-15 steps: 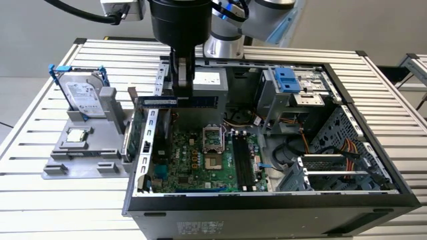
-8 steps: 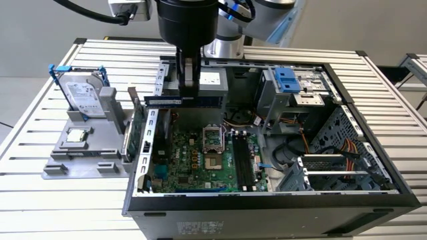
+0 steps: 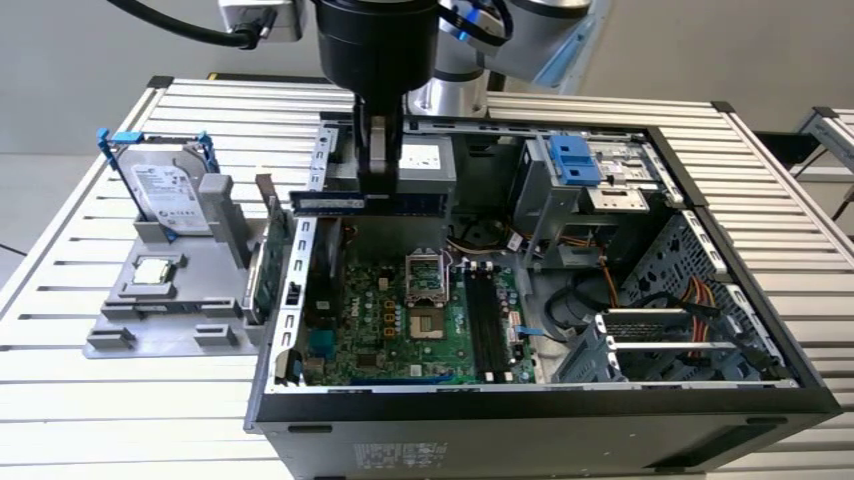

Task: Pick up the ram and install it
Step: 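Pick up the ram and move it above insertion slot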

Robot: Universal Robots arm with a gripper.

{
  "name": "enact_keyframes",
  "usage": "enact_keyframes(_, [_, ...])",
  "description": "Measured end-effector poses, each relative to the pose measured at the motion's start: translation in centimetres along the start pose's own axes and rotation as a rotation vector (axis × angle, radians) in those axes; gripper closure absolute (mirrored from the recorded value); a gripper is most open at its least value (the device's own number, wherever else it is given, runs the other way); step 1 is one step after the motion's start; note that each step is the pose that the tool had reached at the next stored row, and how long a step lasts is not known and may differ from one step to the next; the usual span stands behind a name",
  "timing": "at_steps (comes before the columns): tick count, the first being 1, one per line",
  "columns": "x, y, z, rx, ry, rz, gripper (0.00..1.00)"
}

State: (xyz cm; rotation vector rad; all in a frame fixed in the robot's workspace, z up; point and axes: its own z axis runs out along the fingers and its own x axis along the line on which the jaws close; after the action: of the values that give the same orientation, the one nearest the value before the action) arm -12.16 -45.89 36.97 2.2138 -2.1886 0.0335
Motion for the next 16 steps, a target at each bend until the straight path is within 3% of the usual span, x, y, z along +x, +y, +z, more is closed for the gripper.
enact_keyframes(5, [0.0,-0.44,0.0,-0.001,-0.0001,0.027,1.0])
enact_keyframes(16, [0.03,-3.03,-0.01,-0.0021,-0.0001,0.032,1.0])
